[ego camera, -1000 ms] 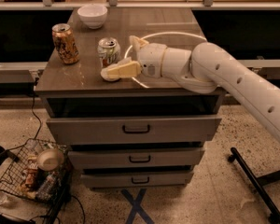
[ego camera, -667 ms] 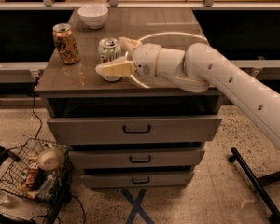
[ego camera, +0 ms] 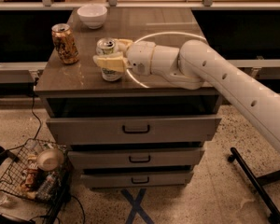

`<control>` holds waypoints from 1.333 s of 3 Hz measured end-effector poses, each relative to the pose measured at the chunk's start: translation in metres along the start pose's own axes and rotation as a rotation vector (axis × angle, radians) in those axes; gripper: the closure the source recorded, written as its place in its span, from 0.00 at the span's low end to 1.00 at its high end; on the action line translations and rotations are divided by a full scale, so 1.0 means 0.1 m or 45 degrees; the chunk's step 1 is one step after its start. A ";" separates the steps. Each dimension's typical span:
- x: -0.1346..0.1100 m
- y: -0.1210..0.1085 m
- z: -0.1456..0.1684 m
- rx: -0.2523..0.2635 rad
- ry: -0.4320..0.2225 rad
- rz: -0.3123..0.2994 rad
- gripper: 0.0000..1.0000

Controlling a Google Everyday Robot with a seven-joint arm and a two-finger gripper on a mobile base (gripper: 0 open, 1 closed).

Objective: Move 7up can near white bowl

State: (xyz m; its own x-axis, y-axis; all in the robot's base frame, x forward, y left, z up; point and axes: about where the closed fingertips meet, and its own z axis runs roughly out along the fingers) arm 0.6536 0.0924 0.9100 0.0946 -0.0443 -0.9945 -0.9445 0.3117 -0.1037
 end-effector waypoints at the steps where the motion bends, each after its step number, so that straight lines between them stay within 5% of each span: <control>1: -0.01 0.02 0.03 -0.007 -0.002 -0.001 0.95; 3: -0.13 -0.17 0.06 0.031 0.007 0.006 1.00; 4: -0.38 -0.66 0.06 0.157 0.024 0.057 1.00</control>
Offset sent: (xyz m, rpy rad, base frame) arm -0.0008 0.0022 0.0004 0.0003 -0.0003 0.0037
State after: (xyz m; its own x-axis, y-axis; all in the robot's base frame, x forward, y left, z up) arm 0.7144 0.0789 0.9545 0.0461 -0.0449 -0.9979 -0.9015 0.4284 -0.0610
